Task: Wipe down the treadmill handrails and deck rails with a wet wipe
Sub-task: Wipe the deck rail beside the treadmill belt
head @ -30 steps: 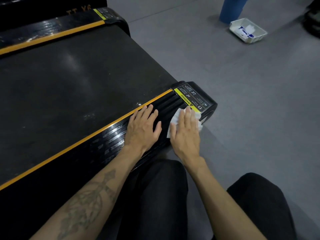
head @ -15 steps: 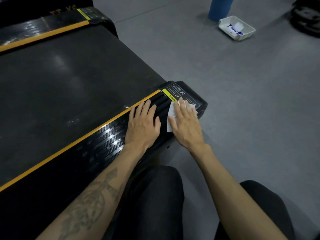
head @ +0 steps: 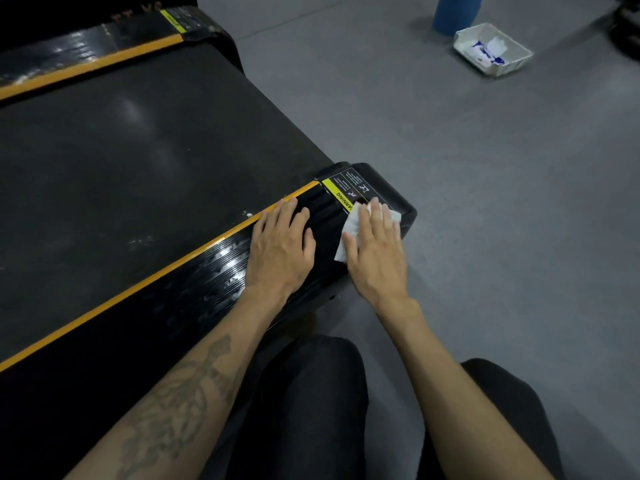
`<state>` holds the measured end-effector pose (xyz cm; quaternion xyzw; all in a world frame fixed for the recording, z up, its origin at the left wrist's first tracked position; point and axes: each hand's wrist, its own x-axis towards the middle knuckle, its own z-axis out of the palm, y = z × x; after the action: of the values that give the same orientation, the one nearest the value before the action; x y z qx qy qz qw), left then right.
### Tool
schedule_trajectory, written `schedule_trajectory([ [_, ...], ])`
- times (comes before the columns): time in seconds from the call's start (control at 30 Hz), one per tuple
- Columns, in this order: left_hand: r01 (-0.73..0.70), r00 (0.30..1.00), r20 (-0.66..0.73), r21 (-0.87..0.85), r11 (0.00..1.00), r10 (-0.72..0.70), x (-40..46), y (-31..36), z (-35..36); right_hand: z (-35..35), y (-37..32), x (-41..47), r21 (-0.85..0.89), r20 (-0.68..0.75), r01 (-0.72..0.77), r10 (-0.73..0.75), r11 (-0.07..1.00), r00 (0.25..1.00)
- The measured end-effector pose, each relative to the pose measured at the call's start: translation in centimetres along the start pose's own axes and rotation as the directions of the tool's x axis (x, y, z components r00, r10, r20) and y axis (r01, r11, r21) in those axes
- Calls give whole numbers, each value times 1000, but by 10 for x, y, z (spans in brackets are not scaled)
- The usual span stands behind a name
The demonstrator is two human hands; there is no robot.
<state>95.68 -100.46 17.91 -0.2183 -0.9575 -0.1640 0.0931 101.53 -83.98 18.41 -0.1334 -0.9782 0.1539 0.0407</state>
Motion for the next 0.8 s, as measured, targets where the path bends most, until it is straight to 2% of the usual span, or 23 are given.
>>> schedule_trajectory([
  [0.07, 13, 999, -42, 15, 1000, -13, 5, 4, 0, 6, -11, -18, 7, -23, -6, 7, 1000, 1000],
  [0.23, 27, 997, -73, 19, 999, -25, 8, 4, 5, -2, 2, 21, -54, 77, 146, -142, 988, 987],
  [0.37, 62, 997, -52, -27, 998, -63, 11, 4, 3, 0, 1, 7, -7, 13, 53, -53, 999, 999],
  [0.43, 87, 996, -3, -25, 996, -88, 9, 5, 0, 4, -1, -3, -3, 26, 63, -63, 998, 998],
  [0.6, 119, 991, 62, -19, 993, -118, 12, 8, -2, -5, 13, 38, -69, 142, 277, -265, 958, 954],
  [0.73, 131, 989, 72, -1, 991, -130, 13, 8, -1, -1, 13, 24, -81, 95, 142, -134, 987, 986],
  [0.8, 128, 990, 67, 0, 992, -128, 14, 9, -1, 3, 7, 17, -60, 96, 130, -124, 990, 988],
])
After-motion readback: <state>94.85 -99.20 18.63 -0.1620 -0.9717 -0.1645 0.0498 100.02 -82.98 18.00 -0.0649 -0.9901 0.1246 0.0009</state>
